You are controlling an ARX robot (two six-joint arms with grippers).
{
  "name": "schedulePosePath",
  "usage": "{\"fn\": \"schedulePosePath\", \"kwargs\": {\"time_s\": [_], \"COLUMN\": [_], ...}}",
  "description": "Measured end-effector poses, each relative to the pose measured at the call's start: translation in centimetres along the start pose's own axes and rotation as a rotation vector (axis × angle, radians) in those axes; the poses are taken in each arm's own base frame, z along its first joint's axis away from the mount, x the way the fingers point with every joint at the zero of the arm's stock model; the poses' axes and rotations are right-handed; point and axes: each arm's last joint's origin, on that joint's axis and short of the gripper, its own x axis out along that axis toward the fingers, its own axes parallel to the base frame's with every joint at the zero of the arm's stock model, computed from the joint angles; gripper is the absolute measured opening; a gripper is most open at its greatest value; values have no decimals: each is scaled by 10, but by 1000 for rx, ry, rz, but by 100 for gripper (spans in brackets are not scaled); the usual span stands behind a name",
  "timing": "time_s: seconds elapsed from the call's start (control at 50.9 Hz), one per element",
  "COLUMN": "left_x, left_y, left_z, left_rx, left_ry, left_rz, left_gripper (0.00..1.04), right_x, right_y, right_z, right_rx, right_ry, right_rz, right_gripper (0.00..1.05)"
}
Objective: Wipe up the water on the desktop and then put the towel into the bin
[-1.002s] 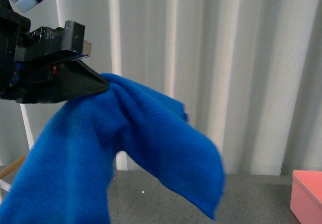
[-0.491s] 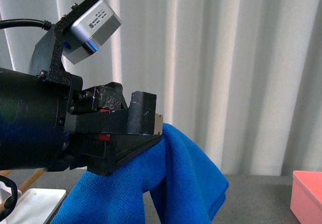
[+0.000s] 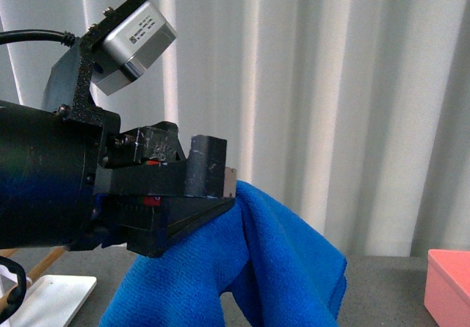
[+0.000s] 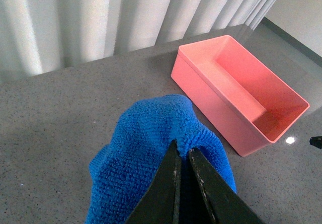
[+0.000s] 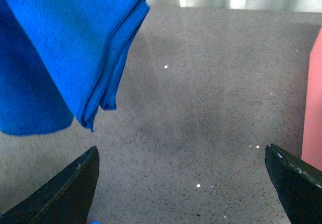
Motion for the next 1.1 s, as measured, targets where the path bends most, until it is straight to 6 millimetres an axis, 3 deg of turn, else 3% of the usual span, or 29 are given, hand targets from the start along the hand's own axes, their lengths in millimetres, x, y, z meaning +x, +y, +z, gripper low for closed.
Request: {"fn": "schedulePosePath", "kwargs": {"time_s": [0.216,0.472,1.1], "left_x": [0,0,0], "left_y": [0,0,0], "left_z": [0,0,0], "left_rx": [0,0,0], "left_ry": [0,0,0], "left_rz": [0,0,0], "left_gripper": [4,4,4], "right_x": [44,88,167], "right_y": [19,48,76], "right_z": [6,21,52], "right_rx": [-199,-248,-441], "right_ry": [137,83,63], "right_rz": [213,415,487], "right_gripper": [98,98,98]}}
